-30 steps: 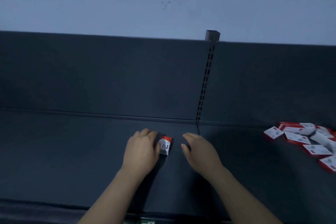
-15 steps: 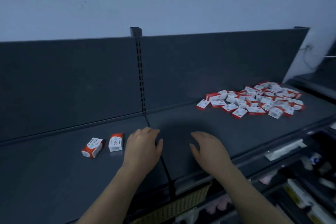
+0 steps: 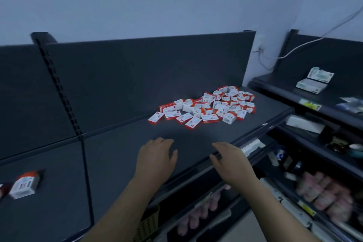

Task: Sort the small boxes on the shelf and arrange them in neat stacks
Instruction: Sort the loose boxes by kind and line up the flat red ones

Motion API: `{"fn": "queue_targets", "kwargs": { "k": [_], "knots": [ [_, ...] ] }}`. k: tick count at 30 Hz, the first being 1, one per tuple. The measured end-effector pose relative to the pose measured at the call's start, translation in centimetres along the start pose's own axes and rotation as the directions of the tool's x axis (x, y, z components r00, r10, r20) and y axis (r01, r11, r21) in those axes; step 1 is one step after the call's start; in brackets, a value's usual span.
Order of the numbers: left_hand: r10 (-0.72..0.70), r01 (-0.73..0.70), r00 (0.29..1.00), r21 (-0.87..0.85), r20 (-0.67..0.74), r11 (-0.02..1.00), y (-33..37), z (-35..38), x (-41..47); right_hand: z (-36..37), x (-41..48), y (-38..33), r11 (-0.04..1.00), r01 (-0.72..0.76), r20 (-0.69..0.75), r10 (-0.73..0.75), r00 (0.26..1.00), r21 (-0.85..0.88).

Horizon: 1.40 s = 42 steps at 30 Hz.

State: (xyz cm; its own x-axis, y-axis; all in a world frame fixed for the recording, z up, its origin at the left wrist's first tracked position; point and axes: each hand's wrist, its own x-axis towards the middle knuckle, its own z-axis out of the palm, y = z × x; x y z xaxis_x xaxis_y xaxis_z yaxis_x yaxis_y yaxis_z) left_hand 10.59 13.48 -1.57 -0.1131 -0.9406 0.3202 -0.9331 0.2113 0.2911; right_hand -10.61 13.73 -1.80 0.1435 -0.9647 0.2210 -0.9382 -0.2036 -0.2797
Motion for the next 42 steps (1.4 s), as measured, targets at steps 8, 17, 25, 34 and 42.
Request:
{"fn": "queue_targets", "kwargs": {
  "k": [8,17,25,34,42],
  "knots": [
    [-0.022,0.022,1.000,-0.016,0.014,1.000,8.7,4.3,6.1,-2.9,2.7,10.9,0.999,-0.030,-0.004,0.030,1.000,-0.027],
    [-0.020,0.021,0.997,-0.015,0.071,1.000,12.3,7.4,13.3,-3.2,7.9,17.5,0.993,-0.114,0.034,0.113,0.993,0.033],
    [0.070,-0.066,0.990,-0.033,0.126,0.997,11.6,10.6,21.3,-2.5,15.0,19.5,0.987,-0.139,0.030,0.137,0.990,0.074],
    [0.178,-0.172,0.931,-0.046,0.317,0.984,11.2,13.0,27.7,-0.8,20.0,21.2,0.975,-0.096,0.023,0.093,0.995,0.203],
    [0.172,-0.192,0.873,-0.002,0.457,0.981,11.6,14.7,28.8,0.5,22.8,22.8,0.980,-0.074,0.089,0.059,0.994,0.186]
  ]
}}
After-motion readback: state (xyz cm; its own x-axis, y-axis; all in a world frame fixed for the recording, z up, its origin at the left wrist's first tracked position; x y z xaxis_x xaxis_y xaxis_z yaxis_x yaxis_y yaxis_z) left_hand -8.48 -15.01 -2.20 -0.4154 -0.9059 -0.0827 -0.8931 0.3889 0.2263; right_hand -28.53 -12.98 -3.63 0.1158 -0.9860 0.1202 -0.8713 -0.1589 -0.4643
